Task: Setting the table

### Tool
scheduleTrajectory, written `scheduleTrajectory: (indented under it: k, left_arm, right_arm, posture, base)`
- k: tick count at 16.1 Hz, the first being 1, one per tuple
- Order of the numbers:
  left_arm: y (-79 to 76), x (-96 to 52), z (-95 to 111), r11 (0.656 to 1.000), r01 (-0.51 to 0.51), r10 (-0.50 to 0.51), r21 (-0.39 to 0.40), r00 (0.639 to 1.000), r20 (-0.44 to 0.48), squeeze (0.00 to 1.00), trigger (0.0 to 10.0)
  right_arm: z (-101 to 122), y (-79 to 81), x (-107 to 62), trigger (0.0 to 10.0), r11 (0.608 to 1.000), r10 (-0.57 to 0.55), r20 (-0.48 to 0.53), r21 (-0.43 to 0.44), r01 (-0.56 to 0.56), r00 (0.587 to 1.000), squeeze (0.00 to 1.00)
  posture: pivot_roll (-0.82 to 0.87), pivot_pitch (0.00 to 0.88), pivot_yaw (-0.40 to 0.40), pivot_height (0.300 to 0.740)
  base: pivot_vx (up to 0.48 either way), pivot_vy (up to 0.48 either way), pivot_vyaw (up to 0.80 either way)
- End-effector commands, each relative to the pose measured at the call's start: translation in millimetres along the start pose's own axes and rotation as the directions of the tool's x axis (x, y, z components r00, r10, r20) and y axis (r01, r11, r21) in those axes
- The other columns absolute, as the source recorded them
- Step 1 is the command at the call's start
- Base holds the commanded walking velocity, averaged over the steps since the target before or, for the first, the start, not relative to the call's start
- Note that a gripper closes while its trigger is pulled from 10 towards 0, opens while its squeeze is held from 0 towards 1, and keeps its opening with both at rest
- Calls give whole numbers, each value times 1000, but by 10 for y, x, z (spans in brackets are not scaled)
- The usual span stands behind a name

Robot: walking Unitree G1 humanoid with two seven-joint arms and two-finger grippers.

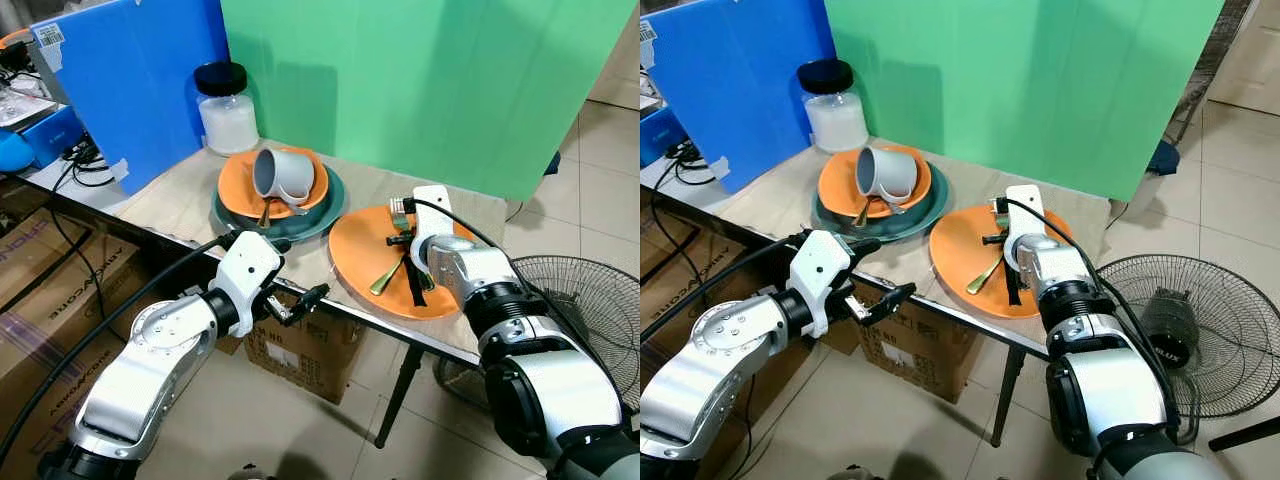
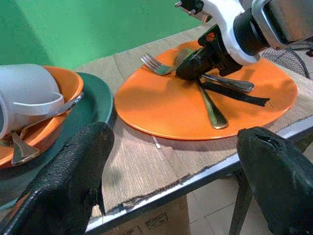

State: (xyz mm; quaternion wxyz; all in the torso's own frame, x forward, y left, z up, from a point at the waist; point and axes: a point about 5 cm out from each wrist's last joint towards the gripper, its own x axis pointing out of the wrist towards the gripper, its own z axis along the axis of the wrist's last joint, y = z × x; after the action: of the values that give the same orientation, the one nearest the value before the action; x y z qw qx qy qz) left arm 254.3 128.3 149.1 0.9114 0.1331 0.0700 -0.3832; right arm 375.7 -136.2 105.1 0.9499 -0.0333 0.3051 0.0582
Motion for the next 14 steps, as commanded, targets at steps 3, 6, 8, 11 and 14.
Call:
scheduleTrajectory:
  k: [3, 6, 8, 11, 14]
  left_arm:
    - [24, 32, 41, 1000, 4, -4, 15, 1000, 3, 0, 10000]
    - [54, 42, 91, 1000, -8, 8, 10, 1000, 22, 0, 10000]
    - [96, 54, 108, 1000, -16, 15, 16, 1000, 24, 0, 10000]
    - [93, 117, 145, 999, -31, 30, 12, 999, 42, 0, 10000]
    - [150, 157, 169, 995, -104, 104, -3, 993, 57, 0, 10000]
  right_arm:
    - [174, 4, -52, 0, 998, 47, 93, 47, -51, 995, 0]
    - [439, -50, -272, 0, 969, 127, 266, 175, -177, 956, 0]
    - [481, -60, -426, 0, 963, 156, 325, 159, -216, 933, 0]
    - [358, -80, -567, 0, 972, 127, 367, 140, -190, 921, 0]
    - [258, -158, -800, 0, 973, 93, 452, 148, -177, 887, 0]
  posture:
    - [88, 0, 10, 740]
    - [93, 0, 16, 740]
    - [87, 0, 26, 740]
    - [79, 0, 28, 740]
    - [76, 0, 30, 740]
  base:
    - [0, 0, 0]
    - [0, 0, 0]
    - [0, 0, 0]
    - [0, 0, 0]
    - [0, 0, 0]
